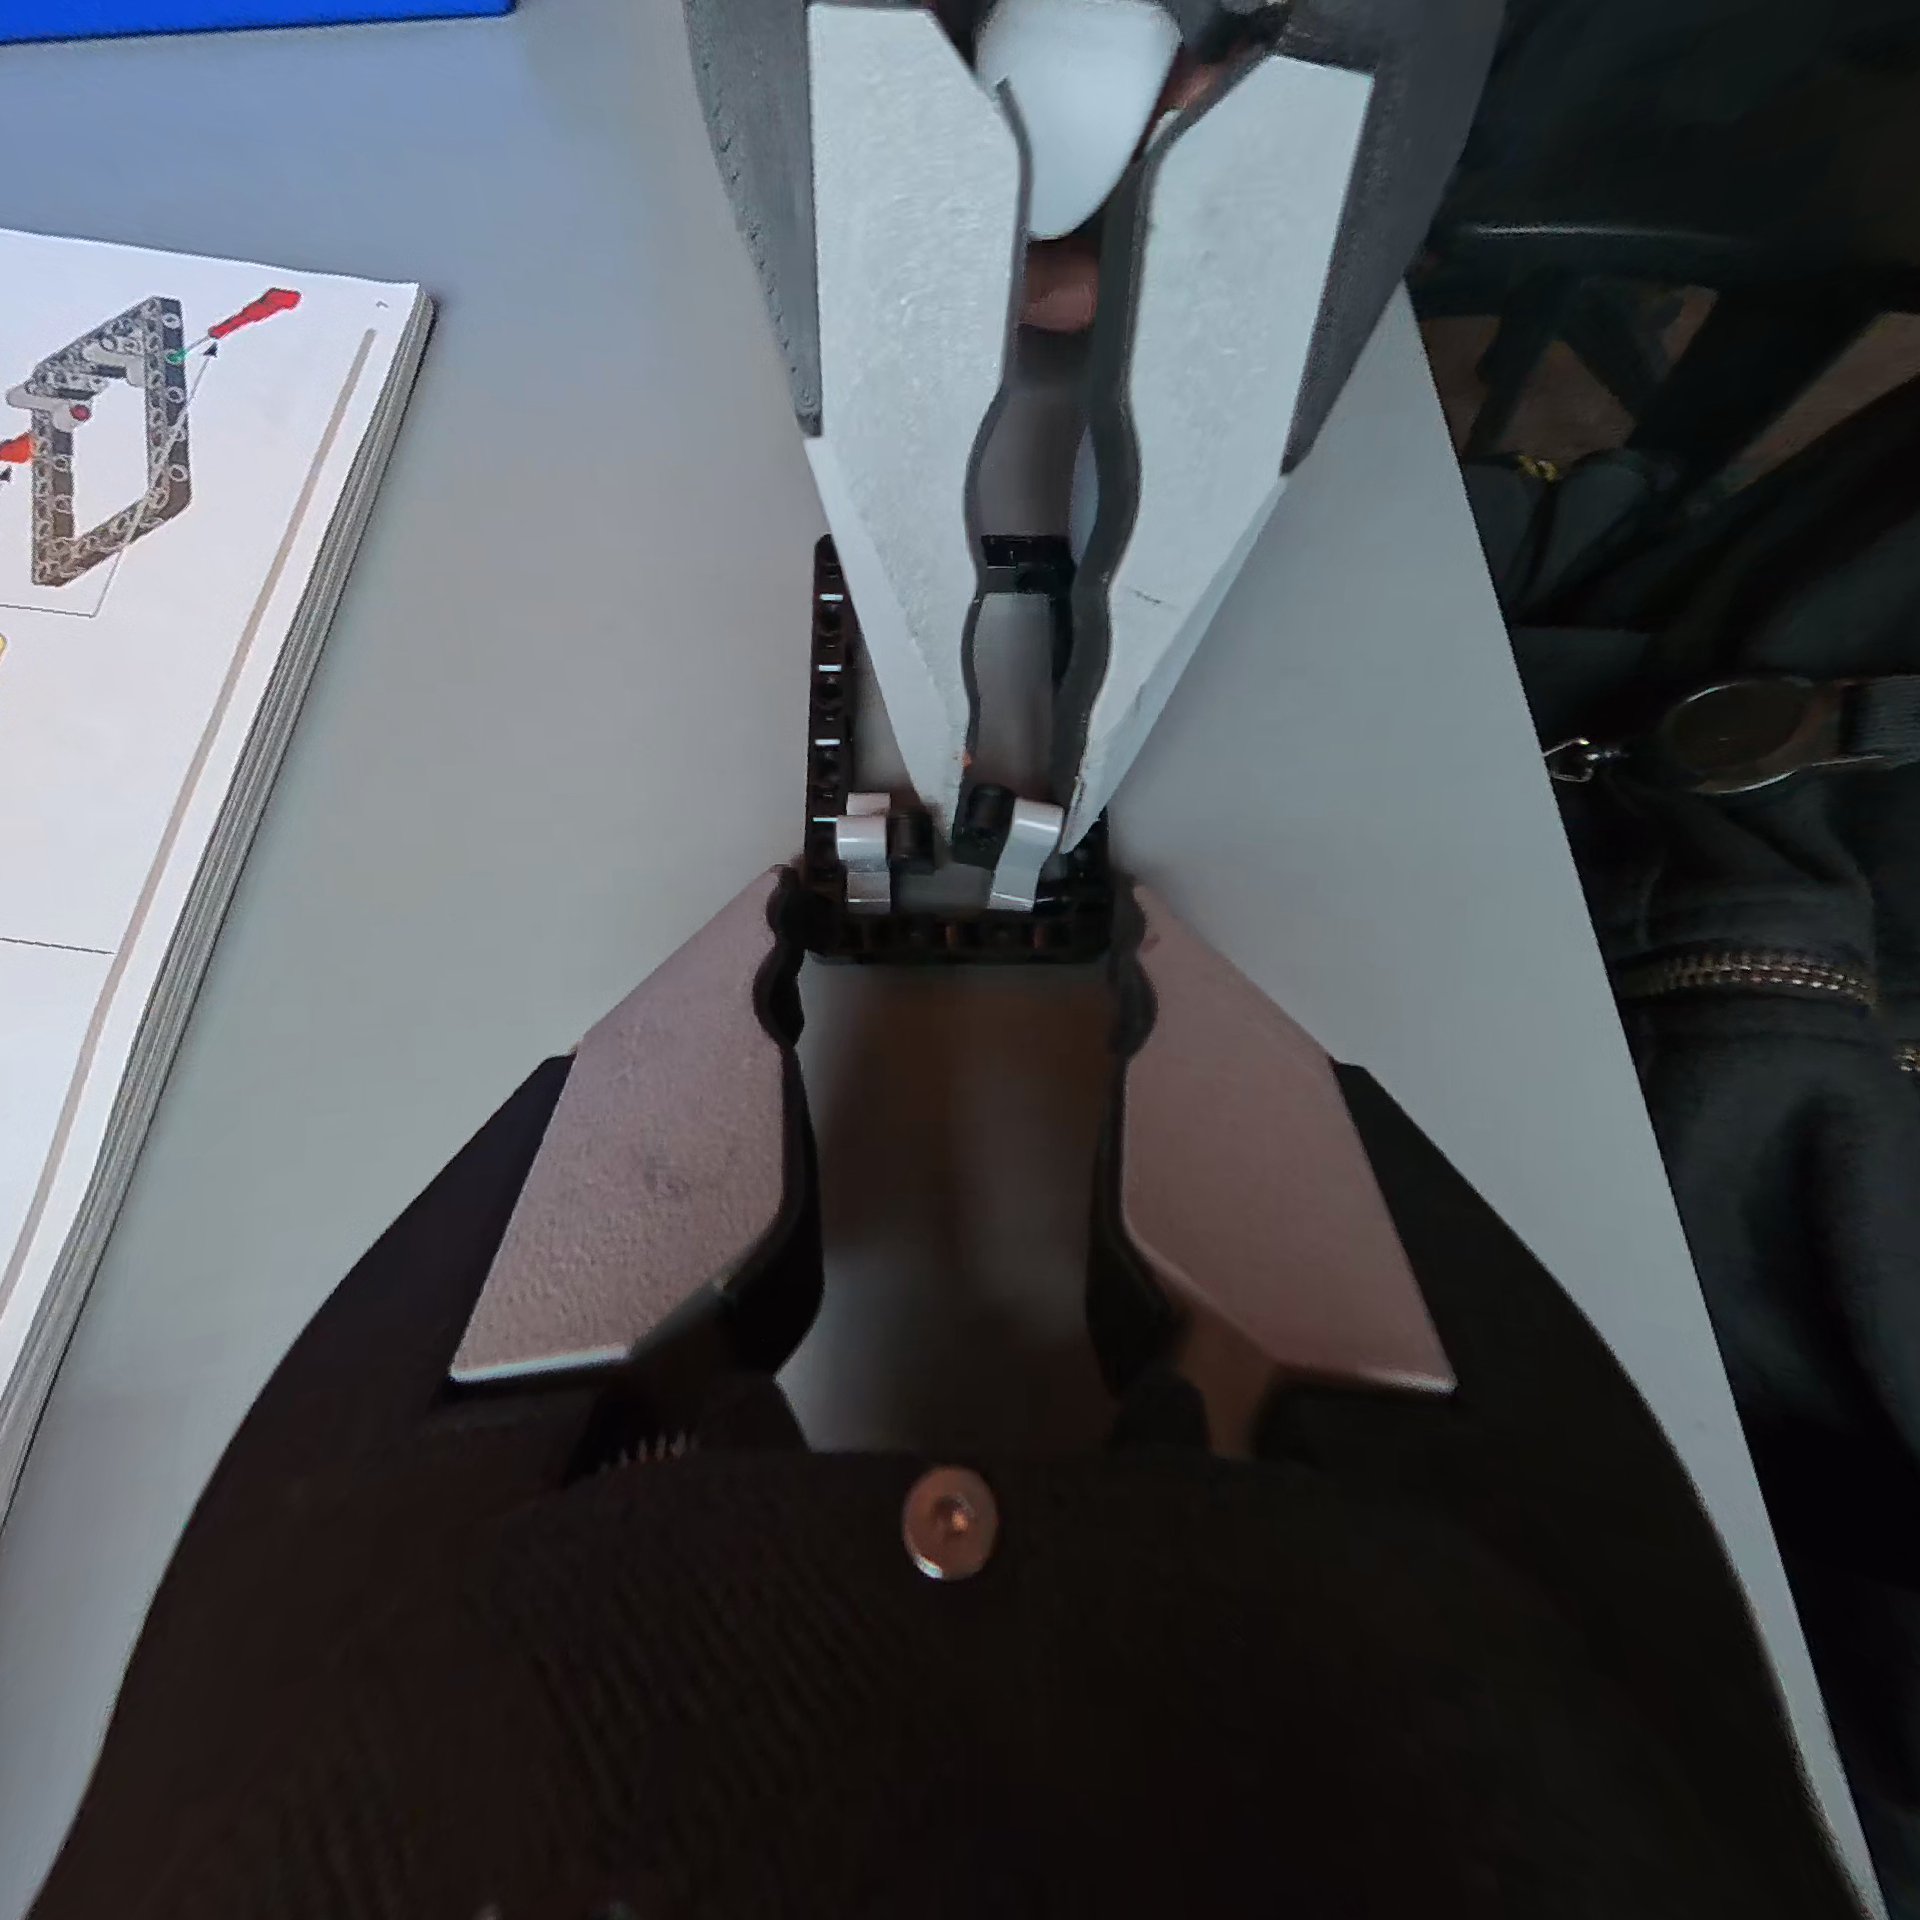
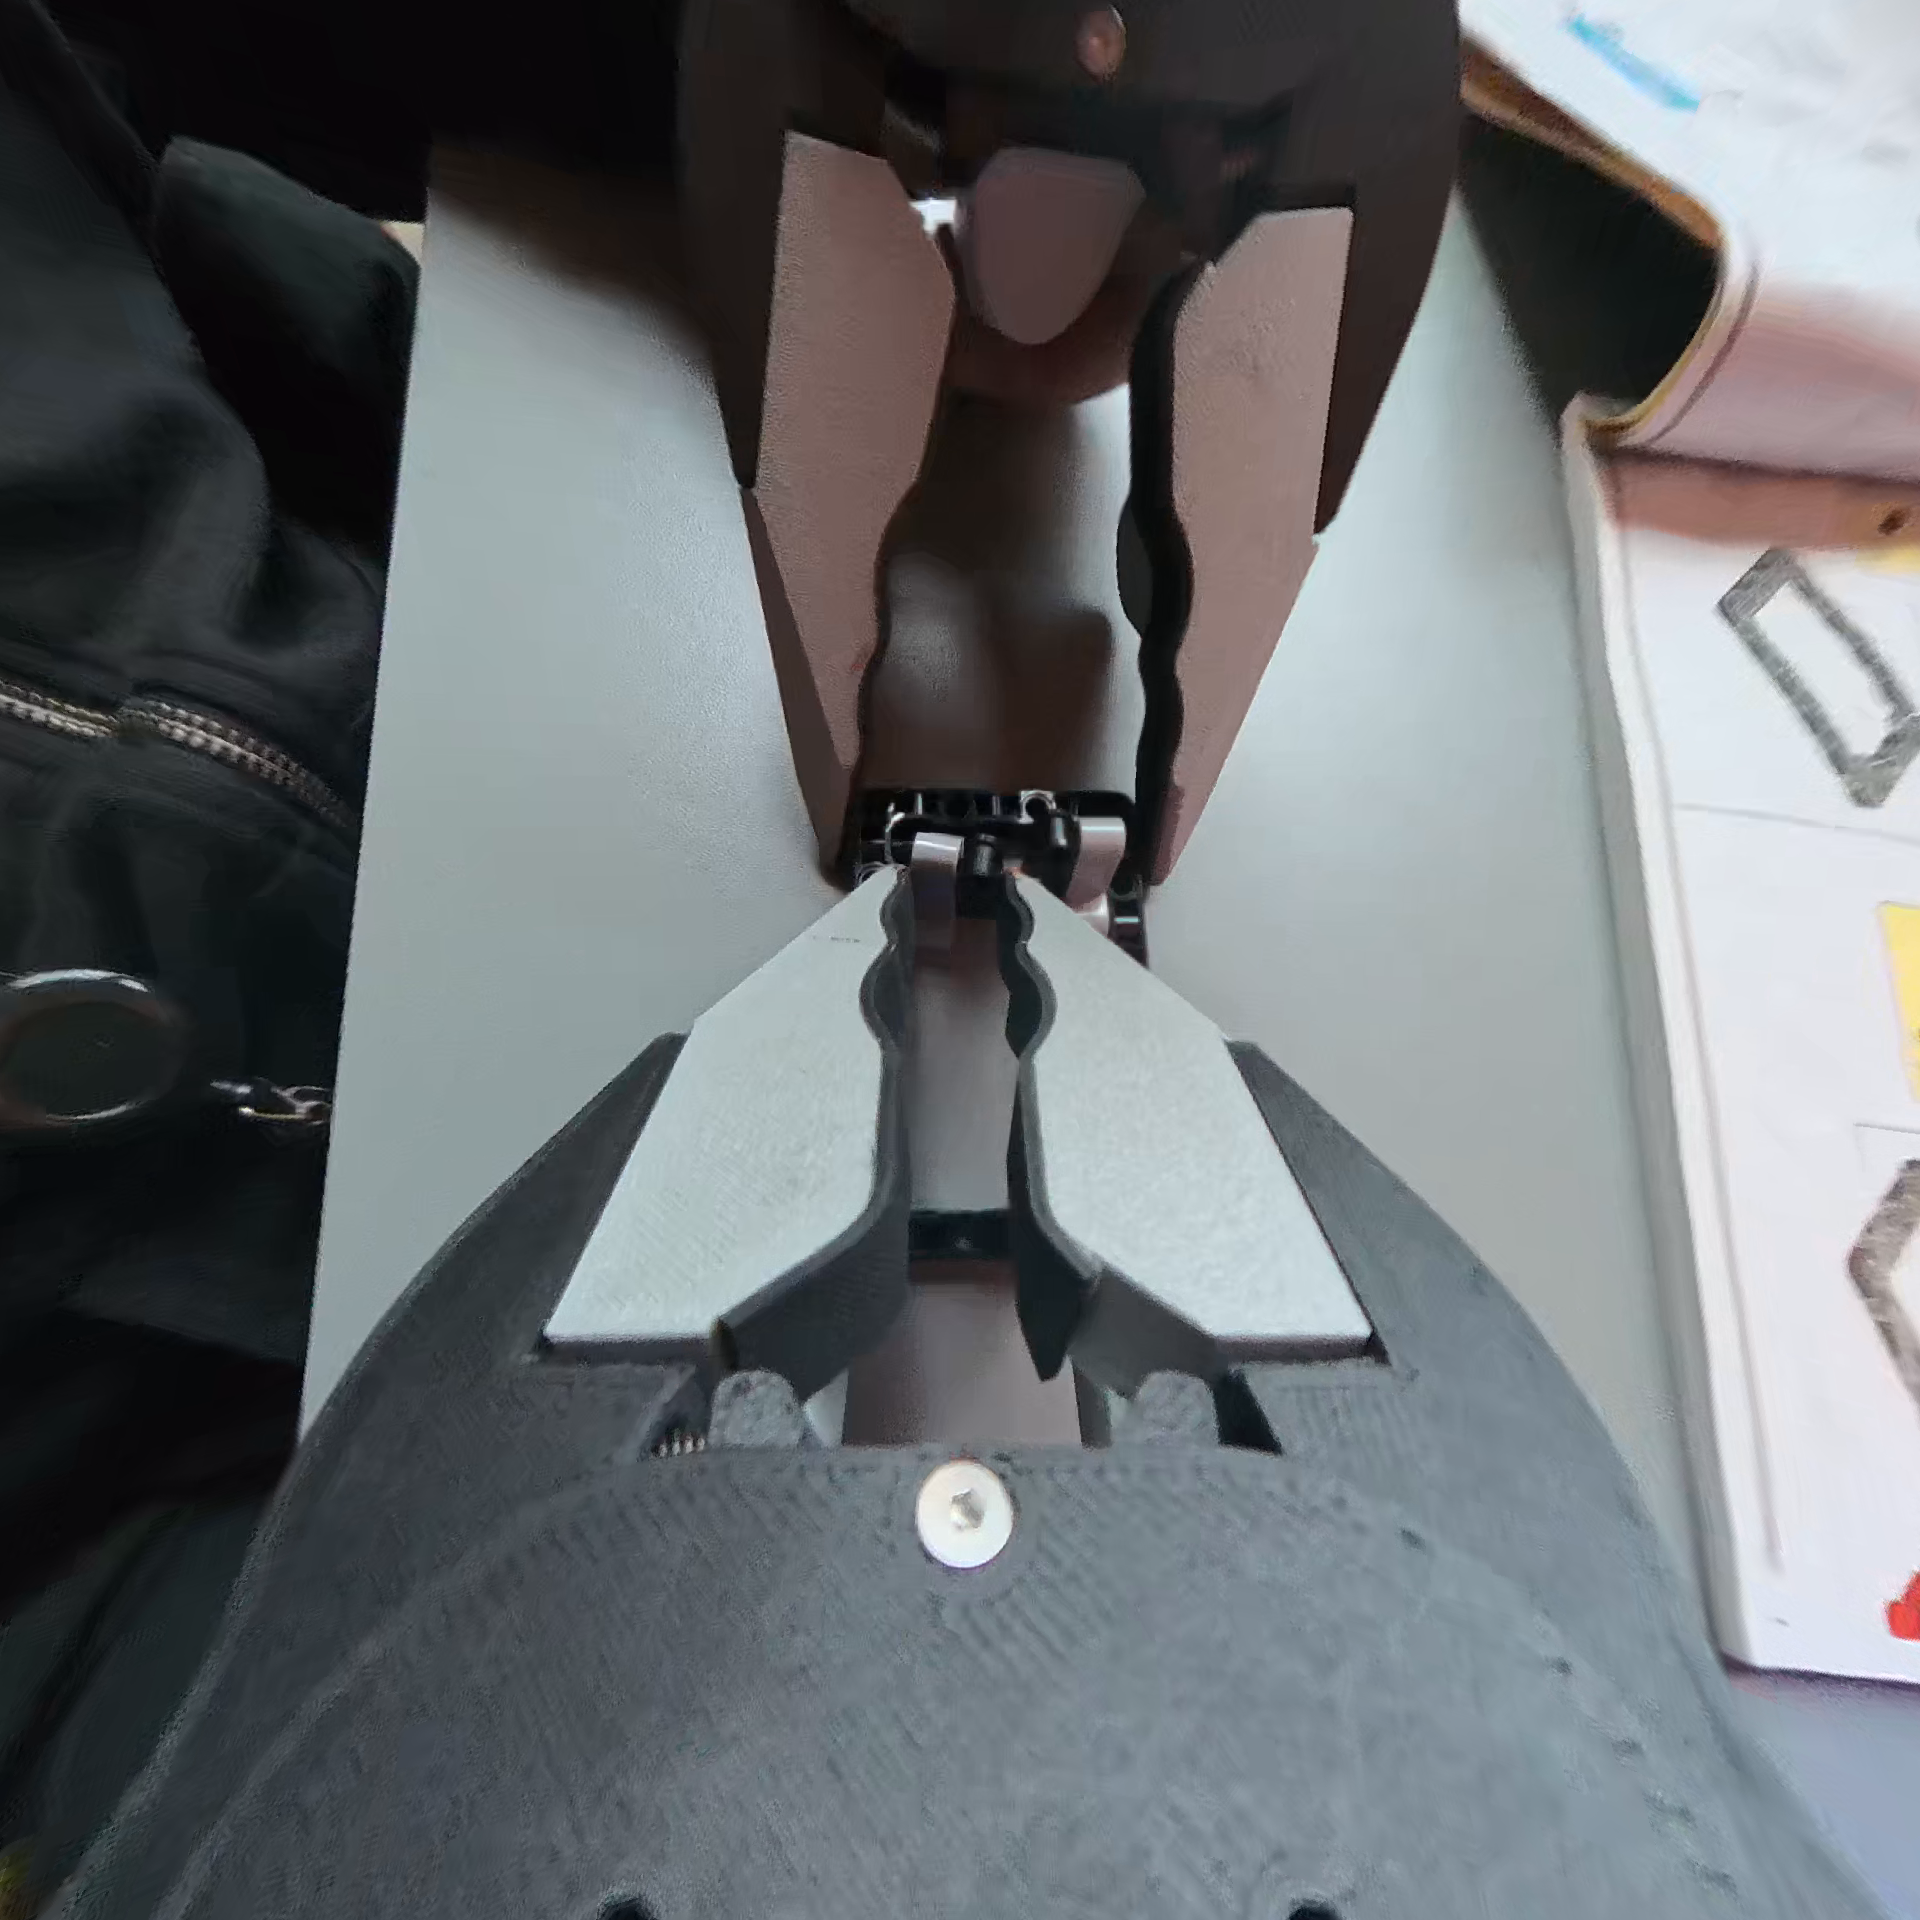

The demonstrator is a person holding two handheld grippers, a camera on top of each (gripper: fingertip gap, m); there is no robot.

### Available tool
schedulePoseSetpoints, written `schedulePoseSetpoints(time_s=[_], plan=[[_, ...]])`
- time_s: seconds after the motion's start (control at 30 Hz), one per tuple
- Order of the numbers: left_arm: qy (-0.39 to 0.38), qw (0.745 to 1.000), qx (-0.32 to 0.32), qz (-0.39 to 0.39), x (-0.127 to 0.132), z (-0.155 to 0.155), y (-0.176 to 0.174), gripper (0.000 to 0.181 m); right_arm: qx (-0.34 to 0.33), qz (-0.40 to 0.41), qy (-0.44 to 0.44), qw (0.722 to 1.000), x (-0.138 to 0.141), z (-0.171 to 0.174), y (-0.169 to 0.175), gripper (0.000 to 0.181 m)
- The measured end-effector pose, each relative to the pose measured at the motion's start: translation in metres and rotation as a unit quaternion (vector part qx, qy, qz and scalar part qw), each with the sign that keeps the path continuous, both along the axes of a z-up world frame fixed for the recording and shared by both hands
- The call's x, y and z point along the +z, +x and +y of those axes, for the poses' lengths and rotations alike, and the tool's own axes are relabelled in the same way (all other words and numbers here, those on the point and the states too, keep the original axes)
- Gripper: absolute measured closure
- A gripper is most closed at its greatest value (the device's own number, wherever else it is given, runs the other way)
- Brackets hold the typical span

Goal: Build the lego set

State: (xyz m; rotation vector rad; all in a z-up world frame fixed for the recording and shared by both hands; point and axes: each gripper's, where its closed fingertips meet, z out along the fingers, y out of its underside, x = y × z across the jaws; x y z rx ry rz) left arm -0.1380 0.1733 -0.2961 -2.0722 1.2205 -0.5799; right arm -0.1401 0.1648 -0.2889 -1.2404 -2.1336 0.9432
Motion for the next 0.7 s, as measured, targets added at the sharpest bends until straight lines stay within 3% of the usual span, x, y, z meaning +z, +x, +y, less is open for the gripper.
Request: schedulePoseSetpoints(time_s=[0.17, 0.33, 0.47, 0.7], plan=[[-0.004, 1.0, -0.015, -0.003, 0.0, -0.004, 0.002, 0.124, 0.011, -0.025, -0.036, 0.999, -0.001, -0.004, 0.002, 0.168], [-0.008, 0.999, -0.052, -0.006, 0.0, -0.013, 0.005, 0.123, 0.06, -0.001, 0.027, 0.998, 0.0, -0.014, 0.004, 0.169], [-0.012, 0.998, -0.067, -0.009, 0.0, -0.017, 0.006, 0.124, 0.087, -0.015, 0.027, 0.996, -0.001, -0.02, 0.005, 0.169], [-0.009, 0.998, -0.066, -0.007, 0.0, -0.017, 0.006, 0.123, 0.06, -0.022, -0.013, 0.998, 0.0, -0.023, 0.007, 0.169]])
